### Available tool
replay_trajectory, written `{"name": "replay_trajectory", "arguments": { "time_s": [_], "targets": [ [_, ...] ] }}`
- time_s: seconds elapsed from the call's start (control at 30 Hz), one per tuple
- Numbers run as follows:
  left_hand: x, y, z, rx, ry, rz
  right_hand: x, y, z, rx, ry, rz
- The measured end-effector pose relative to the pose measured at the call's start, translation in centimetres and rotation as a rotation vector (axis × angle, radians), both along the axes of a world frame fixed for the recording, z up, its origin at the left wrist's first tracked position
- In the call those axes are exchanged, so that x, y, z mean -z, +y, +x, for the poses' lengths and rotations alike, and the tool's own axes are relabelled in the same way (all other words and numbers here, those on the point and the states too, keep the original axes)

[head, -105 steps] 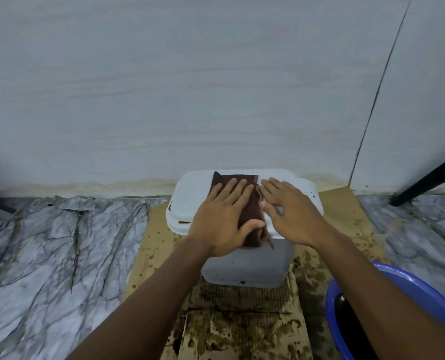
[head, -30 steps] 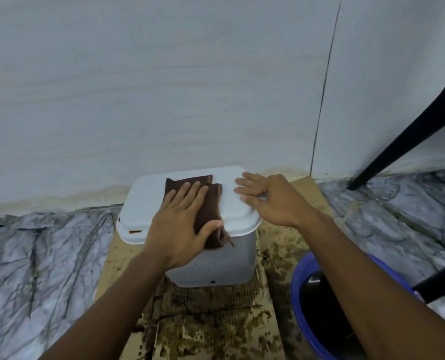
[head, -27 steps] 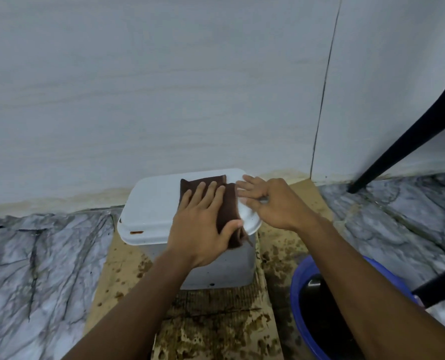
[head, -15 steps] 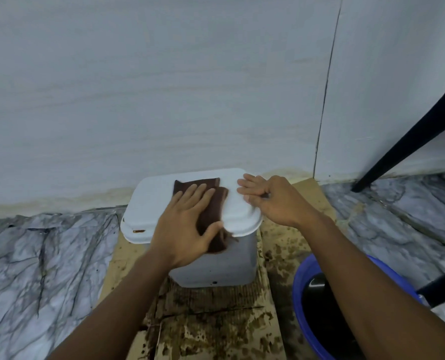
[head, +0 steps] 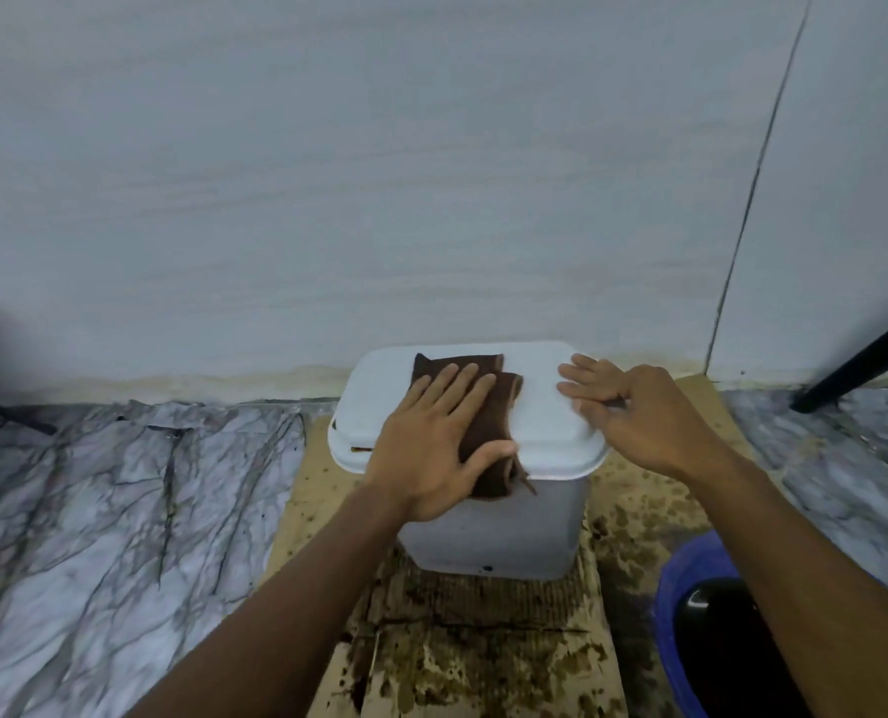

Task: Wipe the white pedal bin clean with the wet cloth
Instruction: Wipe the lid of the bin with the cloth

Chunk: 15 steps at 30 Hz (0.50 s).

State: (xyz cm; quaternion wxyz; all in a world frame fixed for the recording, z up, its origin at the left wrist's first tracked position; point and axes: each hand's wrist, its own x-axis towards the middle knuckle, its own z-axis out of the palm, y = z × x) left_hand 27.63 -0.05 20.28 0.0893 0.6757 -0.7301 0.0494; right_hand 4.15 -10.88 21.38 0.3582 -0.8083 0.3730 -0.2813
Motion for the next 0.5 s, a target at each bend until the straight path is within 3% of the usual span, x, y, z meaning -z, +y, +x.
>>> {"name": "replay_trajectory", "arguments": {
  "time_s": [0.1,0.17,0.27,0.33,0.5],
  "targets": [
    [-0.1,1.9,4.9,-0.055,0.04,0.004,0.2,0.9,1.0,0.108,-0.022,-0.086],
    [0.0,2.8,7.0,-0.061,0.04,0.012,0.0,1.8,2.0,0.152,0.083,-0.188],
    [0.1,2.9,7.3,-0.073,0.041,0.02,-0.3,3.5,4.3,0.027,0.337,-0.335],
    [0.0,2.0,5.5,-0.061,0.048,0.009,0.0,4.7,6.3,-0.059,0.388,-0.406],
    [0.0,0.6,4.2,0.034,0.054,-0.012,1.0,4.9,7.5,-0.037,0.466,-0.51]
  ]
}}
